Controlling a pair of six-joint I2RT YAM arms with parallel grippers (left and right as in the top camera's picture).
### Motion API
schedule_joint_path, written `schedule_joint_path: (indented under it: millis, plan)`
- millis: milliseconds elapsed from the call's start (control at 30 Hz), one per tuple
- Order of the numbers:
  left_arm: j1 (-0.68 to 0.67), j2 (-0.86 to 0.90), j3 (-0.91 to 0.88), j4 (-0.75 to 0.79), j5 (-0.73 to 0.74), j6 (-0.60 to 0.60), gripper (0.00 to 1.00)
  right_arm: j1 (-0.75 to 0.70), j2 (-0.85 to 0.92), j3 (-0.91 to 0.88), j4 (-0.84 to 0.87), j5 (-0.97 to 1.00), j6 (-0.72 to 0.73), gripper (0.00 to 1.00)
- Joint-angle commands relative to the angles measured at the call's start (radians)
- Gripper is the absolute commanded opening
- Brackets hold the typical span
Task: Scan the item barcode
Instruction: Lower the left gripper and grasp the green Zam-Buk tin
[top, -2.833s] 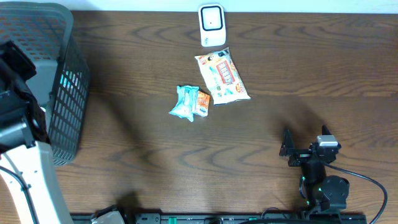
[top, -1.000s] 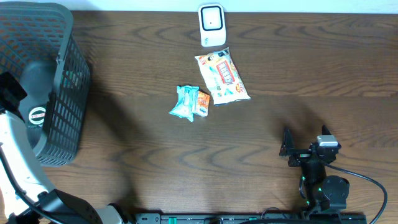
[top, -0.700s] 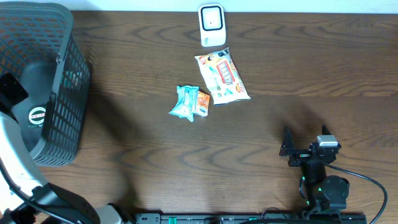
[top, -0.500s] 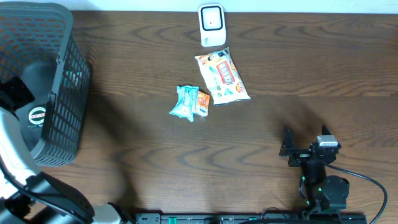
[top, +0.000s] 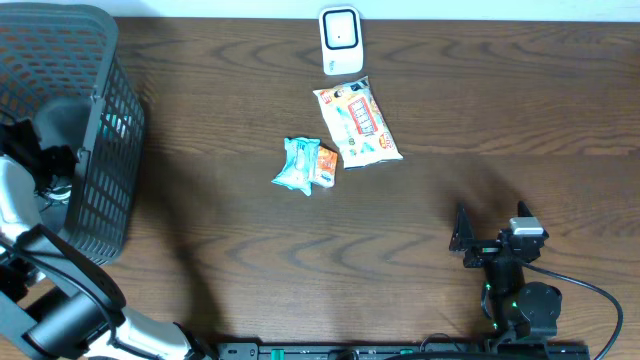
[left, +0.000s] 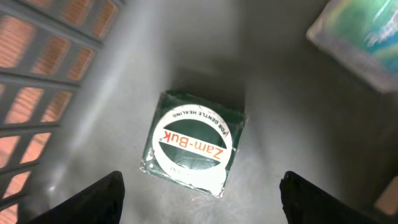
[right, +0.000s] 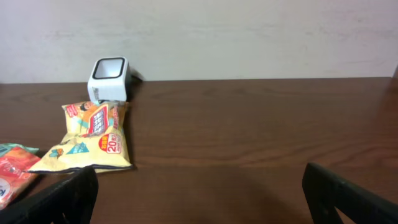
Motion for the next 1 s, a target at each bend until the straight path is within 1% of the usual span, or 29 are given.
schedule_joint_path:
  millis: [0, 300, 467, 533, 600, 633, 967]
  plan:
    - [0.005, 0.040, 0.015, -0.006, 0.013, 0.066, 0.75, 0.009, -0.005, -0.001, -0.004, -0.006, 0.014, 0.99]
    - [0.005, 0.111, 0.008, -0.016, 0.005, 0.122, 0.74, 0.009, -0.005, -0.001, -0.004, -0.006, 0.013, 0.99]
    - [0.005, 0.133, 0.008, 0.004, -0.082, 0.129, 0.73, 0.009, -0.005, -0.001, -0.004, -0.006, 0.013, 0.99]
    - [0.005, 0.138, 0.008, 0.015, -0.096, 0.129, 0.73, 0.009, -0.005, -0.001, -0.004, -0.006, 0.013, 0.99]
    - [0.005, 0.138, 0.005, 0.029, -0.096, 0.129, 0.70, 0.009, -0.005, -0.001, -0.004, -0.006, 0.013, 0.99]
    - [0.005, 0.138, 0.002, 0.040, -0.096, 0.129, 0.65, 0.008, -0.005, -0.001, -0.004, -0.006, 0.014, 0.99]
    - [0.005, 0.139, -0.018, 0.082, -0.088, 0.127, 0.64, 0.008, -0.005, -0.001, -0.004, -0.006, 0.013, 0.99]
